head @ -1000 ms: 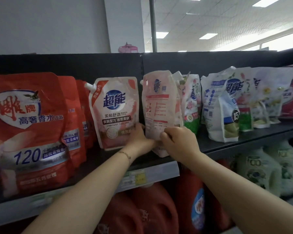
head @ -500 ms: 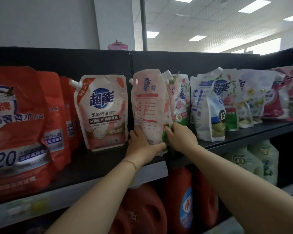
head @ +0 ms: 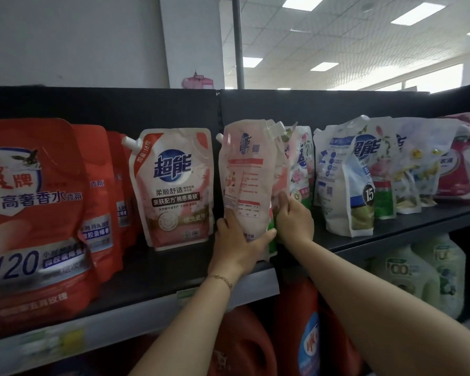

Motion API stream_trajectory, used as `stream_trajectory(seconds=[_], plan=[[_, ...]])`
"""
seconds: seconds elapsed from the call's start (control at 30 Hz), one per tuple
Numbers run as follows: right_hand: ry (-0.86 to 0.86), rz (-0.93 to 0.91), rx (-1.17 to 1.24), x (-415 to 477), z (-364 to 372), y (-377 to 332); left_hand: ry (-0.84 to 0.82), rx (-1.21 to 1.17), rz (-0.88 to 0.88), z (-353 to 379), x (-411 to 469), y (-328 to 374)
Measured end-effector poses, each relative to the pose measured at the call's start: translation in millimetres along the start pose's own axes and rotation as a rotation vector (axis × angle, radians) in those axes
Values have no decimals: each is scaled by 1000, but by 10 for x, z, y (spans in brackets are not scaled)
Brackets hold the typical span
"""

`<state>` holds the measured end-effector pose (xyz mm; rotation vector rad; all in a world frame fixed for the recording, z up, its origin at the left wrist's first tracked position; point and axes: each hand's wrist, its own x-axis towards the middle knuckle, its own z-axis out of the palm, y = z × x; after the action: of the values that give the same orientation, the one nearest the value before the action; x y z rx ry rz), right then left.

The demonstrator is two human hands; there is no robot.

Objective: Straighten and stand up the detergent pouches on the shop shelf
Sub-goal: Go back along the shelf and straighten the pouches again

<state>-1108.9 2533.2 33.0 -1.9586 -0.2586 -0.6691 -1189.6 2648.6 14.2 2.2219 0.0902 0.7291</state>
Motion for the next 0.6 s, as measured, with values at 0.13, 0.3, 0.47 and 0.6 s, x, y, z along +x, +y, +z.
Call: stream_trajectory(seconds=[0.13, 0.3, 0.47, 0.6], plan=[[97, -10, -28, -76, -25, -29, 0, -101, 11, -10, 32, -27], [202, -75, -68, -102, -167, -167, -21, -252, -31, -39, 93, -5], [261, -188, -68, -132, -407, -275, -73, -345, -79, -13, 194, -24], [293, -233, -73, -196, -645, -333, -147, -395, -86, 57, 301, 66]])
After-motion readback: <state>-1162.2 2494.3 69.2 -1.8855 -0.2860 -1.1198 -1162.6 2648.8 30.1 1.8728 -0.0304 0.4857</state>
